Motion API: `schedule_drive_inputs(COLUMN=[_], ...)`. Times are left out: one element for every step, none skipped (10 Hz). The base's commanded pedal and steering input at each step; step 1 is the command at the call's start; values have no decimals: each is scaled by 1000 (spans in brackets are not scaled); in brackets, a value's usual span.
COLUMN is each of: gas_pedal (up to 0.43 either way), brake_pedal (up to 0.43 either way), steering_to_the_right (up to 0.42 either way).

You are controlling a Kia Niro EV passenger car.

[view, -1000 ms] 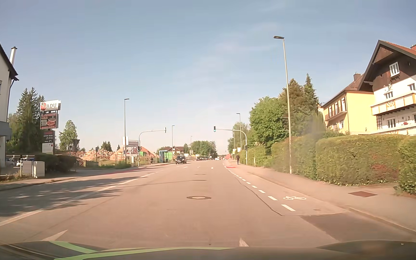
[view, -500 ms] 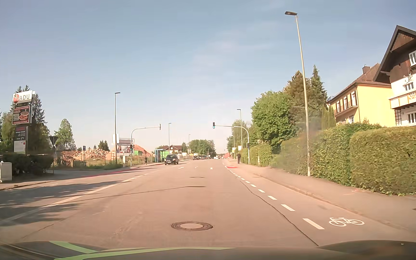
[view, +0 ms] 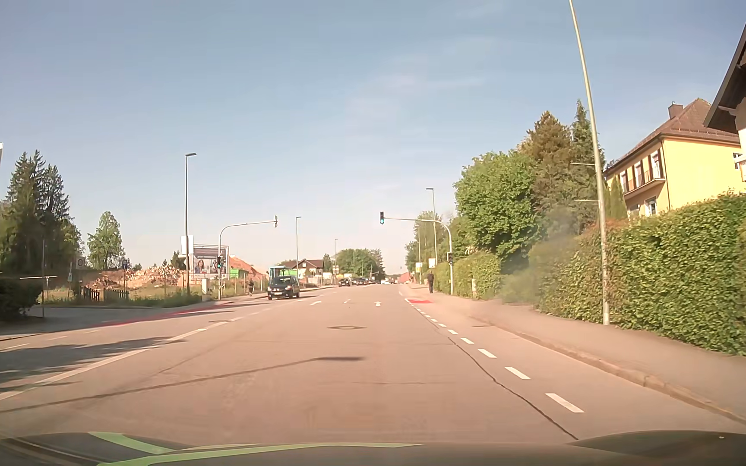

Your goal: Follow the waypoints while adhering to traffic rules and regulations

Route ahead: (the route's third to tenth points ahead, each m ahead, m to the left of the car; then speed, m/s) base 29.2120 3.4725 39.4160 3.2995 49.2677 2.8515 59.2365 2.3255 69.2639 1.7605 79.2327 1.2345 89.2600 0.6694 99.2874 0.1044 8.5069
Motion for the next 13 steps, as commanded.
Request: schedule_drive_inputs(gas_pedal=[118, 118, 118, 118, 118, 118, 118, 118, 118, 118, 118, 110, 110], brake_pedal=[0, 0, 0, 0, 0, 0, 0, 0, 0, 0, 0, 0, 0], steering_to_the_right=[4, 4, 4, 4, 4, 4, 4, 4, 4, 4, 4, 4, 4])
